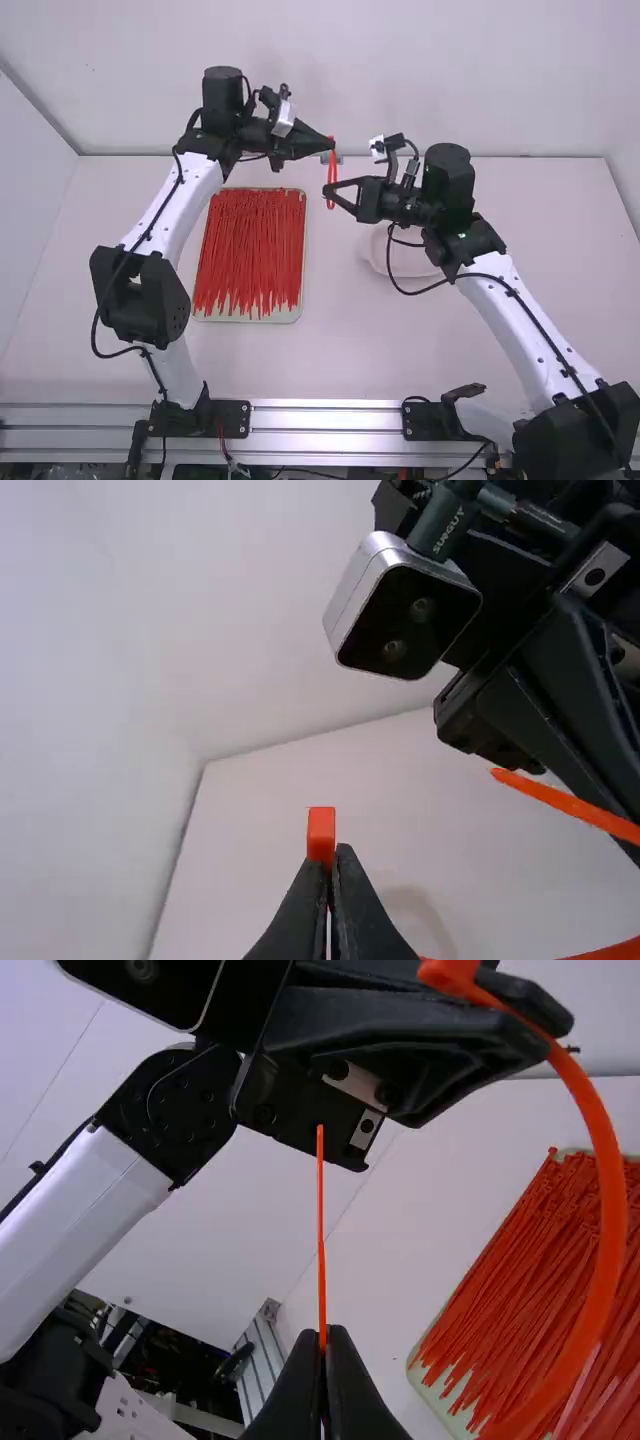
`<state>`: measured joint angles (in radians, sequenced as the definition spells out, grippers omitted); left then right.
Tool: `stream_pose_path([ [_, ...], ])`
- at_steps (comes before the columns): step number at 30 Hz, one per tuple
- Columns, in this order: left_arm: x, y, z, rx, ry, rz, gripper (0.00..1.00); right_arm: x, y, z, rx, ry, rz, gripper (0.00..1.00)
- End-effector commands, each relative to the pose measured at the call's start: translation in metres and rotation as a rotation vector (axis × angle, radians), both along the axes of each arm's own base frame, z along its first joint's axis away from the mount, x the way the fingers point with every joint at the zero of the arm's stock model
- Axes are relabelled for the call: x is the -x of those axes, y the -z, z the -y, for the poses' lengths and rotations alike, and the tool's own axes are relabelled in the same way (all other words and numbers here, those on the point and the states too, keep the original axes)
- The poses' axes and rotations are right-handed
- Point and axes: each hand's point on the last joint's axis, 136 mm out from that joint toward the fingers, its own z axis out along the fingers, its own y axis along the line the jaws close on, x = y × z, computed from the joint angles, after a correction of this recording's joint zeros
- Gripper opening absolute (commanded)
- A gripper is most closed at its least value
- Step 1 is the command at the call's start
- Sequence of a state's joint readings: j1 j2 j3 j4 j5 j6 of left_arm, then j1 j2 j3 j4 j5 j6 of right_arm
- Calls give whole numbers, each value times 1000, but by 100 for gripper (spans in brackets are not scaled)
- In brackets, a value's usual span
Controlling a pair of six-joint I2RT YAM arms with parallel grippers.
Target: Fasten the cable tie
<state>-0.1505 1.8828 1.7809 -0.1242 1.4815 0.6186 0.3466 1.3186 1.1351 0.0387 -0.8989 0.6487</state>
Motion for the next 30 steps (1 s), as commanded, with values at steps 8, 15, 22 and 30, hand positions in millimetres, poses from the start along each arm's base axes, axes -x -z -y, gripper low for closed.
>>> stream_pose_path([
  [8,16,-9,15,15,59,69,2,-1,-18,3,-21,28,12,0],
  [15,11,-5,12,9,30,108,2,-6,-18,10,-24,42,8,0],
  [22,12,-7,13,12,38,115,2,-7,-19,12,-31,51,-3,0],
  [30,18,-8,15,24,71,134,2,-12,-19,18,-35,68,-12,0],
])
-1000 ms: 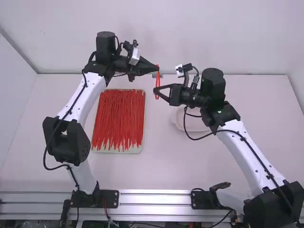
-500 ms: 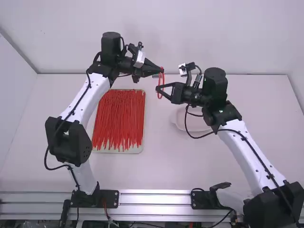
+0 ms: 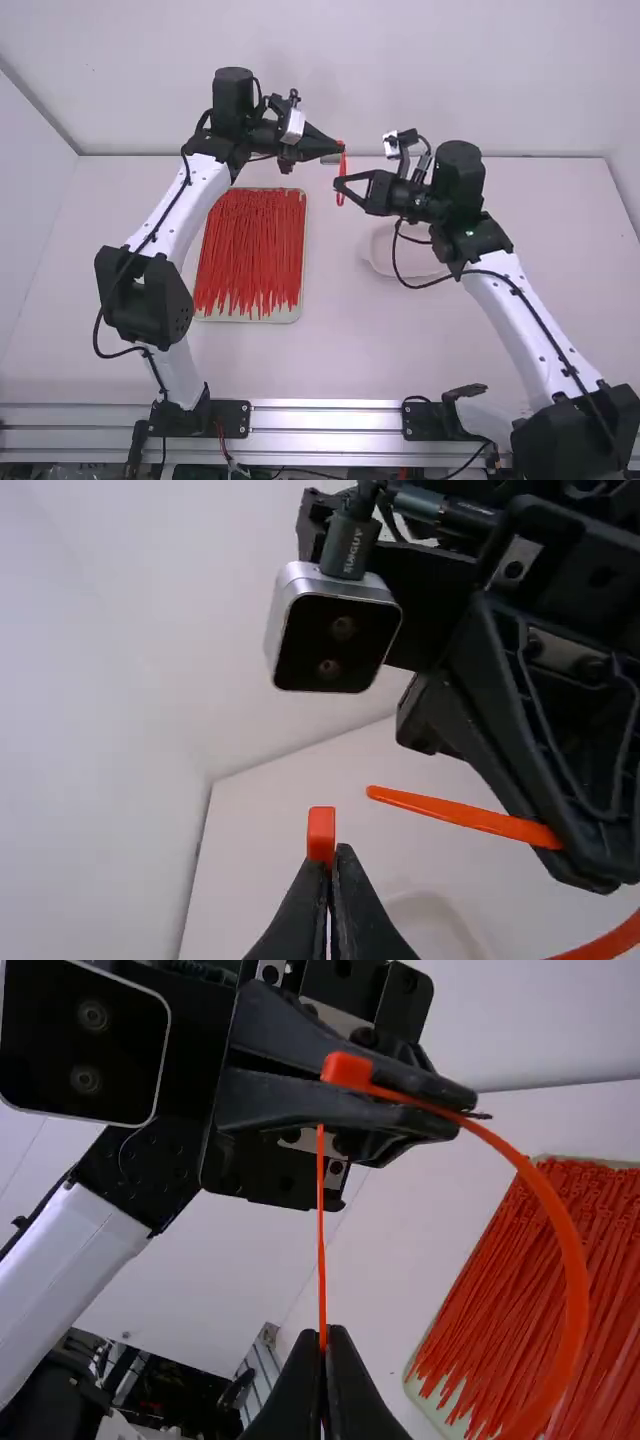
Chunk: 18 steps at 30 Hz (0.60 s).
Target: Fasten the cable tie
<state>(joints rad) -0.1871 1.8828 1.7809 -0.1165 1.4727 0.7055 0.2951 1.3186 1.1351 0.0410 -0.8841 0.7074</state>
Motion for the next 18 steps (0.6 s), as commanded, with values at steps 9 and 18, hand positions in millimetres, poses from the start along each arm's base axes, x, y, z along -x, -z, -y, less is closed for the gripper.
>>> stream_pose_path([
  [9,21,-10,4,33,92,56,2,5,-19,-1,-25,-6,22,0],
  [18,24,-11,9,38,109,77,2,5,-19,-1,-25,-10,22,0],
])
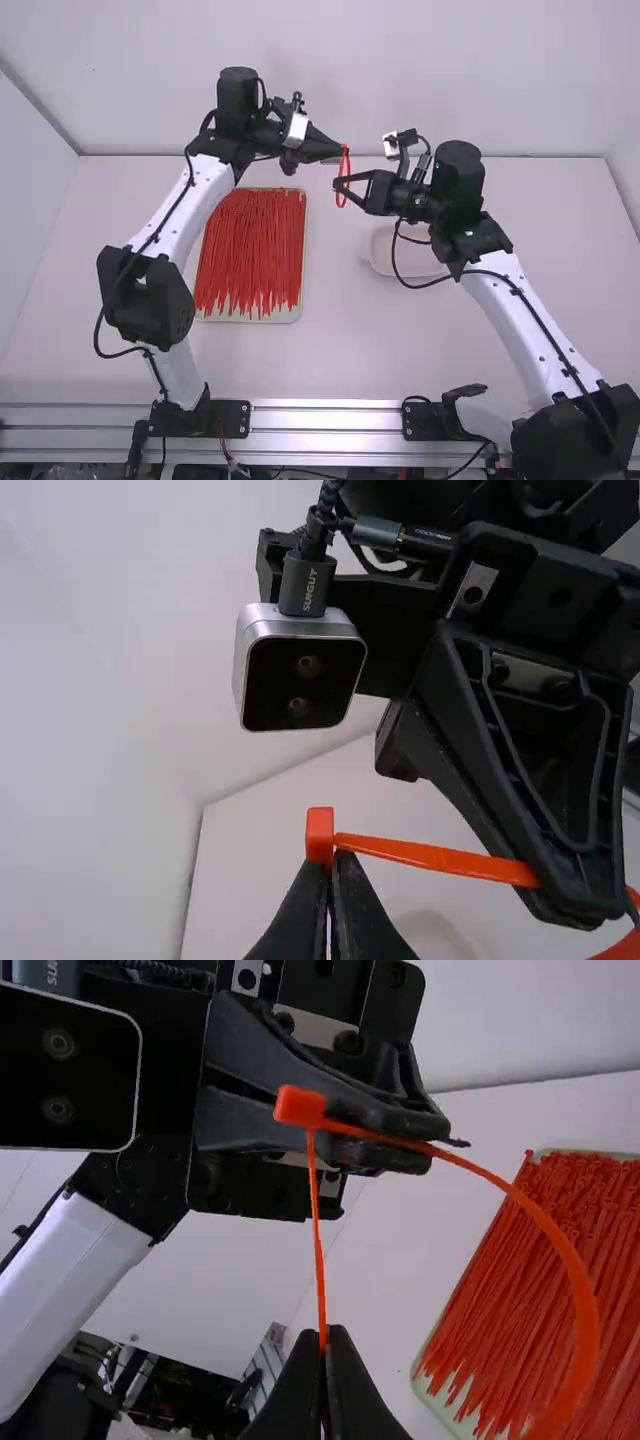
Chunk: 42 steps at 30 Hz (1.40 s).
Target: Fasten the cable tie
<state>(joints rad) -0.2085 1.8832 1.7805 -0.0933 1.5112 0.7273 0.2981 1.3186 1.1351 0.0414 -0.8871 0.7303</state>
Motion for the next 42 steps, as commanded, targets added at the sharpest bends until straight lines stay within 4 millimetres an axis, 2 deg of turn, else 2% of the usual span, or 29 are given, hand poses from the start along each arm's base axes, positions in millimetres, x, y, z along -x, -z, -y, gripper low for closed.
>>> stream_pose_path([
  [1,12,-7,1,18,45,35,2,4,-19,0,-17,-7,43,0],
  [15,15,-7,3,18,57,24,2,2,-26,0,-32,-1,63,0],
  [25,17,-7,3,21,71,15,2,-11,-30,19,-68,62,13,0],
  [33,18,-7,3,20,71,12,2,-14,-34,21,-78,75,28,0],
  [38,23,-7,11,20,93,11,2,-16,-40,20,-92,73,58,0],
  [42,29,-6,18,18,113,1,2,-24,-37,19,-103,75,48,0],
])
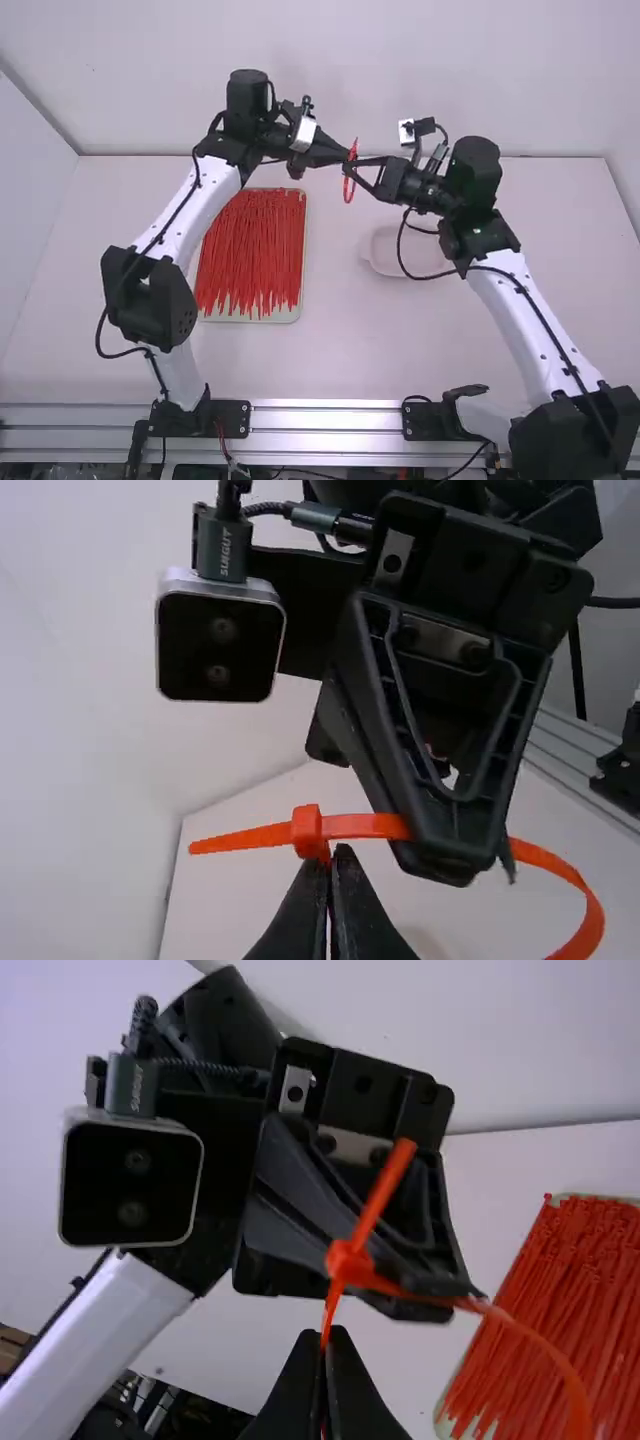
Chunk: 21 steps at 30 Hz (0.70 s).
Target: Fasten the cable tie
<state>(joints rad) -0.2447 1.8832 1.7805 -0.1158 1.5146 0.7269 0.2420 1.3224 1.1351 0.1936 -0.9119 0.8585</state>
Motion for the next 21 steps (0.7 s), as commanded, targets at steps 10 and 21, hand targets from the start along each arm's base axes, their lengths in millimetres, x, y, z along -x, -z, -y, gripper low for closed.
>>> stream_pose_path([
  [10,17,-6,2,18,68,-1,2,-21,-10,8,-67,-16,-4,0],
  [21,18,-3,1,8,65,-46,2,-27,-13,19,-92,14,-37,0],
])
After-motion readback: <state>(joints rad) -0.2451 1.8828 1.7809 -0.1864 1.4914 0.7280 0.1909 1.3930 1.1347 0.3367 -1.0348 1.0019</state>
